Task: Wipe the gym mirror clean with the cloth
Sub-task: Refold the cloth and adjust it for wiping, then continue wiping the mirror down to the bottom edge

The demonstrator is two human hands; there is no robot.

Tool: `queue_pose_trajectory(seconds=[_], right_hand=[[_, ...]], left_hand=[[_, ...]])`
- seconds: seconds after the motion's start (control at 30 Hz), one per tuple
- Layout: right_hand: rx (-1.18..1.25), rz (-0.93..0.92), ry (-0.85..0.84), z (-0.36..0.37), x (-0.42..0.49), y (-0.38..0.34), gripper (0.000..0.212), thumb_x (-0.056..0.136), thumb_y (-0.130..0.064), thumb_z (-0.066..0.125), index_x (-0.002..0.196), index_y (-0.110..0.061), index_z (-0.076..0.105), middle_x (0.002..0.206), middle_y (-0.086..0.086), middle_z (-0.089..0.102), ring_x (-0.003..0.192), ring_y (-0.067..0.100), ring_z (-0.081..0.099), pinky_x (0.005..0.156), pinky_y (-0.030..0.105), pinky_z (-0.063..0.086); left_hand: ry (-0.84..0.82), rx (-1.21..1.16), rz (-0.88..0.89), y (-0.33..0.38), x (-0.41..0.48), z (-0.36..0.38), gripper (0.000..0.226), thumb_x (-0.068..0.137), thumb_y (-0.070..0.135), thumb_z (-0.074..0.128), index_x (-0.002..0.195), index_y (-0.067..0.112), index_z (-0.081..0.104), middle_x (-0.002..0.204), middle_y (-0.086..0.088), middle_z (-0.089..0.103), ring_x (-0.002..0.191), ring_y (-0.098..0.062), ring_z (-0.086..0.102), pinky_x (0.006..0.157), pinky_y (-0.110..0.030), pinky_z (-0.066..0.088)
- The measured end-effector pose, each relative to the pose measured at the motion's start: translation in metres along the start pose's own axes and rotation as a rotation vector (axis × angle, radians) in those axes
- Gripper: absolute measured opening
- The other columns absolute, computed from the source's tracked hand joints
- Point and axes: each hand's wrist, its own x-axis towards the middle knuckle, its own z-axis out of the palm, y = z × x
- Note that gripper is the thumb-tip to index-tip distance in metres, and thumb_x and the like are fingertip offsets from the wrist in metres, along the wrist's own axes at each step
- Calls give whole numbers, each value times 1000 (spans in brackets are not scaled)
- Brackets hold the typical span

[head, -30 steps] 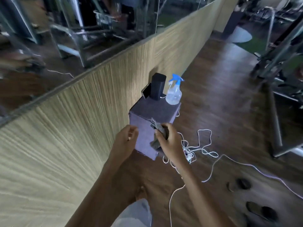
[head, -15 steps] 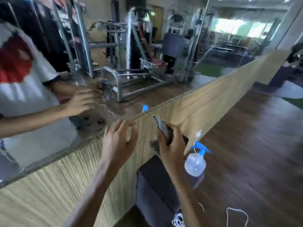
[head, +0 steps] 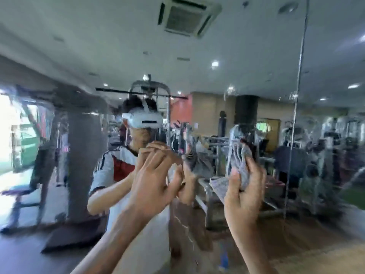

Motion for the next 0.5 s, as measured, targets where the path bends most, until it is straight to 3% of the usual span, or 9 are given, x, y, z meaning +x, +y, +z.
queue_pose_trajectory(seconds=[0.1, 0.13, 0.23, 0.33, 0.43, 0.5], right_hand=[[-79, -162, 23, 21, 79, 5, 43, 101, -29, 44, 137, -7, 48, 121, 0, 46, 112, 1, 44, 101, 5, 31], [-104, -222, 39, 28, 107, 6, 44, 101, -29, 43, 138, -6, 47, 121, 4, 49, 111, 6, 46, 100, 9, 34], [-211, -348, 87, 49, 195, 0, 49, 101, -35, 39, 140, -7, 48, 119, 16, 55, 104, 30, 57, 87, 39, 51], [-344, -477, 130, 65, 281, -11, 53, 98, -35, 39, 139, -3, 50, 113, 18, 57, 99, 36, 57, 78, 48, 53], [-507, -564, 153, 77, 346, -17, 55, 96, -36, 37, 134, 0, 55, 108, 20, 60, 95, 39, 58, 74, 47, 51], [-578, -573, 144, 86, 376, -17, 58, 96, -38, 34, 132, 0, 56, 107, 20, 62, 94, 39, 59, 73, 47, 52]], left_hand=[[80, 69, 84, -4, 82, -14, 30, 95, 37, 45, 102, 21, 69, 110, 4, 65, 105, -17, 56, 89, -31, 32], [121, 109, 122, -5, 110, -18, 30, 94, 37, 45, 102, 21, 69, 110, 4, 65, 105, -17, 56, 89, -33, 32], [259, 221, 249, -5, 197, -38, 28, 90, 34, 46, 96, 18, 69, 104, 0, 66, 102, -17, 53, 87, -34, 32], [389, 312, 302, -5, 275, -64, 28, 88, 31, 46, 93, 16, 69, 99, -2, 68, 97, -20, 57, 85, -35, 31], [382, 459, 261, -18, 328, -81, 37, 87, 36, 42, 98, 15, 71, 106, -6, 70, 102, -28, 66, 91, -38, 31], [289, 548, 201, -28, 349, -87, 51, 88, 42, 35, 113, 14, 70, 125, -13, 67, 120, -33, 61, 102, -43, 31]])
